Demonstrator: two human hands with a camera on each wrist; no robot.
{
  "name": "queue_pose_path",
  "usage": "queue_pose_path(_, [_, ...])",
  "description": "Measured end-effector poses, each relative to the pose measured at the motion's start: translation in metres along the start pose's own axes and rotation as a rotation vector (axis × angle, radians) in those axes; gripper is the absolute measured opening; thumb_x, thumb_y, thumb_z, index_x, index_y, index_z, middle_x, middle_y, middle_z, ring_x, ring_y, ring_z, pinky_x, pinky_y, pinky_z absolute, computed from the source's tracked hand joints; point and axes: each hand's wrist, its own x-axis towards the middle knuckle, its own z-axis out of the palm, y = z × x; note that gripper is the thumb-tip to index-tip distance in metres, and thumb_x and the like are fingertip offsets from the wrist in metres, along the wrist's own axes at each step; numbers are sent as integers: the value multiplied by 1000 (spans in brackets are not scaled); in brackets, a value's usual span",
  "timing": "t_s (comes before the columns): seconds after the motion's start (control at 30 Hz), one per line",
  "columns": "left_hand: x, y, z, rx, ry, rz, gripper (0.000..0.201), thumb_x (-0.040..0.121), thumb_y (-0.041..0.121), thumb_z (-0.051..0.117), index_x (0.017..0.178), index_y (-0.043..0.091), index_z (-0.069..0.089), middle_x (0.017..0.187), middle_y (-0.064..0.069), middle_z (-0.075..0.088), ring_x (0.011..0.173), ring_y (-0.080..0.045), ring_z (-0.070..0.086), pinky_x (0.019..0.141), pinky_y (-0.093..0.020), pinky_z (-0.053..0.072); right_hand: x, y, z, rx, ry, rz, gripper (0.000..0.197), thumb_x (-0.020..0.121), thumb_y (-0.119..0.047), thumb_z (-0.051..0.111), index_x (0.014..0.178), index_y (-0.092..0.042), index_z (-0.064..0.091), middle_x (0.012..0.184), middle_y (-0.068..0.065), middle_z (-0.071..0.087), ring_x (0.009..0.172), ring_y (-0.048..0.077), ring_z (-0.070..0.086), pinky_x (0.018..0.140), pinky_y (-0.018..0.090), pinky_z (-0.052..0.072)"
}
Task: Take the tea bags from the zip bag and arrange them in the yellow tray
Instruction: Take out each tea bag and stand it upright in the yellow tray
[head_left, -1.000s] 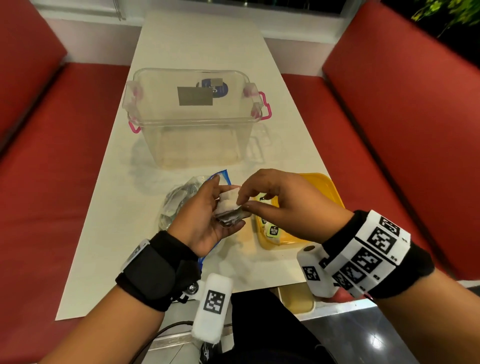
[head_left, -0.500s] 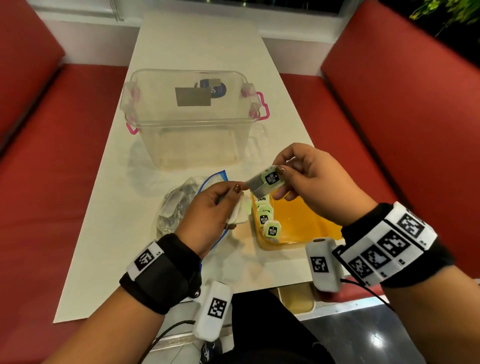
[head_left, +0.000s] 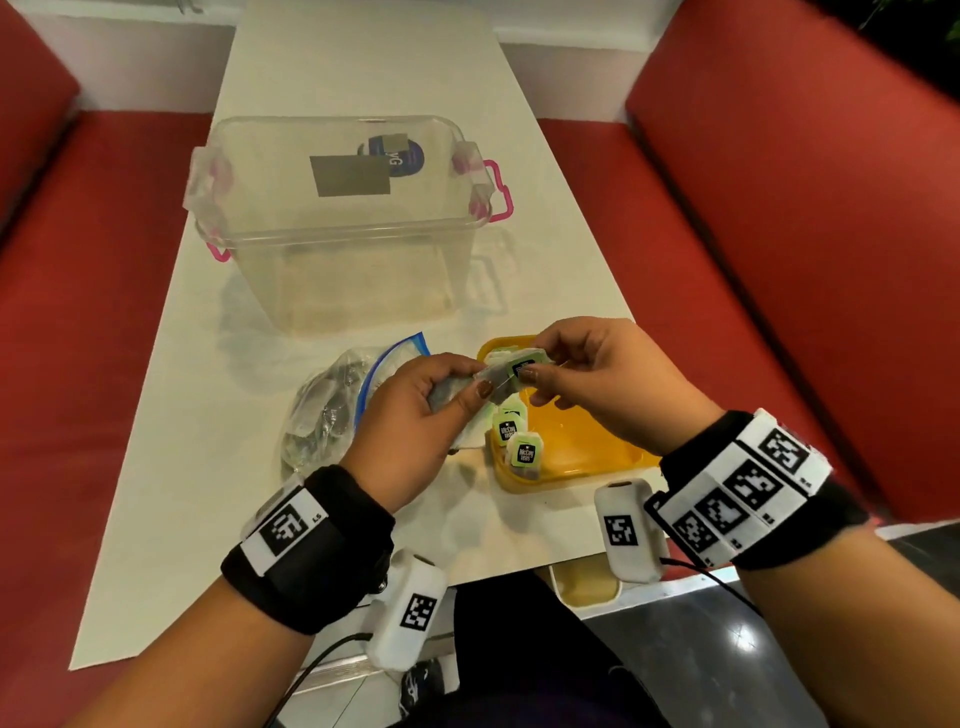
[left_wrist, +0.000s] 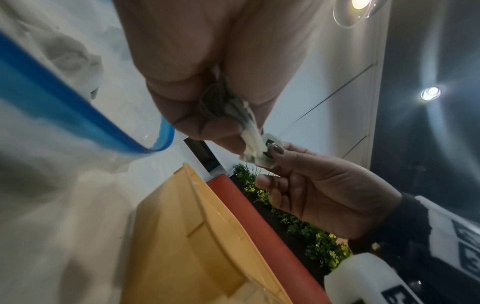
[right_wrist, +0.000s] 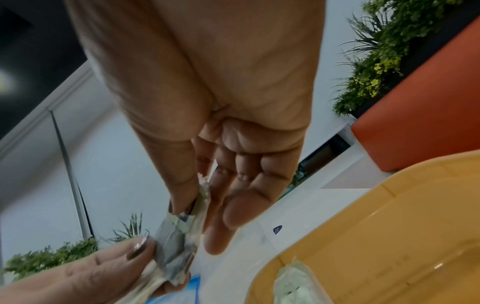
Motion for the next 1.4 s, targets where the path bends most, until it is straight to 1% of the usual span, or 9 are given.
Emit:
queue_pose_path(0.13, [1, -11, 1, 249, 63, -44, 15, 88, 33, 67, 100, 24, 67, 107, 3, 65, 101, -12, 59, 81, -27, 48, 7, 6, -8, -317, -115, -1, 5, 89, -18, 64, 85, -16, 64, 73, -1, 69, 66, 11, 69, 59, 23, 50])
queue_pose_path(0.2, [0, -14, 3, 377, 77, -68, 21, 86, 36, 68, 102, 21, 66, 107, 1, 63, 101, -12, 56, 75, -19, 39, 11, 13, -8, -502, -232, 48, 6, 89, -21, 63, 84, -18, 63, 73, -4, 67, 64, 10, 68, 60, 28, 50])
queue_pose_path(0.3, [-1, -16, 10, 448, 52, -113, 30, 82, 40, 72, 101, 19, 65, 108, -3, 60, 104, -17, 54, 80, -25, 37, 12, 22, 1, -725, -458, 114, 7, 89, -23, 63, 83, -25, 59, 79, -6, 63, 67, 15, 66, 65, 33, 51])
queue_pose_path(0.4, [-1, -15, 16, 470, -2, -156, 33, 78, 41, 76, 99, 20, 62, 110, -5, 59, 104, -18, 54, 79, -25, 36, 13, 24, 15, -873, -562, 102, 2, 89, -25, 62, 91, -25, 61, 84, -6, 57, 74, 18, 56, 61, 28, 42])
queue_pose_path(0.47, [-1, -14, 18, 478, -23, -162, 32, 78, 39, 76, 99, 20, 62, 112, -5, 58, 105, -19, 53, 76, -22, 31, 15, 25, 22, -929, -575, 94, 3, 89, -25, 62, 91, -24, 59, 83, -6, 54, 79, 18, 52, 59, 25, 36])
queue_pose_path(0.67, [-3, -14, 18, 459, -20, -168, 32, 78, 37, 76, 101, 18, 64, 113, -6, 59, 108, -20, 54, 80, -23, 33, 19, 29, 34, -1081, -603, 65, 28, 90, -19, 61, 118, -21, 64, 108, 6, 64, 98, 26, 59, 71, 27, 41])
queue_pose_path(1.07, [-5, -14, 18, 436, -34, -195, 36, 80, 39, 74, 107, 18, 64, 118, -6, 58, 110, -19, 54, 84, -23, 35, 27, 23, 48, -1124, -519, 113, 22, 87, -23, 62, 106, -13, 65, 86, 4, 60, 77, 23, 55, 60, 28, 39])
queue_pose_path(1.23, [-5, -14, 18, 447, -34, -189, 36, 81, 39, 73, 108, 17, 64, 117, -6, 58, 109, -20, 54, 83, -24, 35, 23, 12, 33, -935, -359, 143, 46, 79, -30, 75, 114, -10, 53, 111, 7, 62, 100, 25, 59, 68, 28, 41])
queue_pose_path(1.4, [-5, -12, 19, 456, -34, -192, 36, 81, 39, 73, 108, 17, 64, 117, -6, 58, 109, -19, 53, 84, -24, 36, 20, 5, 32, -936, -411, 214, 40, 87, -29, 67, 118, -6, 57, 115, 11, 63, 105, 26, 60, 76, 28, 43])
